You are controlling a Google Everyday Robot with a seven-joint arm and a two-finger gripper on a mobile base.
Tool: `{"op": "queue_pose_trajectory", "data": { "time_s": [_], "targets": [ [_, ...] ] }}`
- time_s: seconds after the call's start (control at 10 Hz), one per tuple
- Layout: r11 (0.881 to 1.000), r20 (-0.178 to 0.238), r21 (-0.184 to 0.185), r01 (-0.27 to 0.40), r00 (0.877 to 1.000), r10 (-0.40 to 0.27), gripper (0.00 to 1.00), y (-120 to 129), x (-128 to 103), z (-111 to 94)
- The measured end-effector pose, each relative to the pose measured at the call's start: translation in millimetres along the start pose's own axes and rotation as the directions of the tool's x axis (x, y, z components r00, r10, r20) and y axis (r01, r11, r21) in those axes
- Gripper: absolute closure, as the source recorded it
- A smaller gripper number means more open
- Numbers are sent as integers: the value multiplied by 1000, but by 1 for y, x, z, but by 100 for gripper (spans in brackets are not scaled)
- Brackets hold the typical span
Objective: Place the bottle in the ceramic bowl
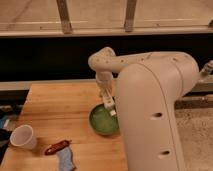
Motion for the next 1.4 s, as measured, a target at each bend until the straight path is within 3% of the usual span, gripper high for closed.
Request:
{"op": "queue_pose_trajectory", "data": {
  "time_s": [0.2, 0.5, 0.8, 1.4],
  "targets": [
    [999, -32, -20, -33, 999, 32, 100, 0, 17, 11],
    [996, -86, -74, -56, 995, 49, 100, 21, 58, 22],
    [995, -93, -86, -48, 995, 40, 97, 30, 64, 23],
    [995, -94, -86, -49, 995, 40, 36, 29, 64, 23]
  ]
}}
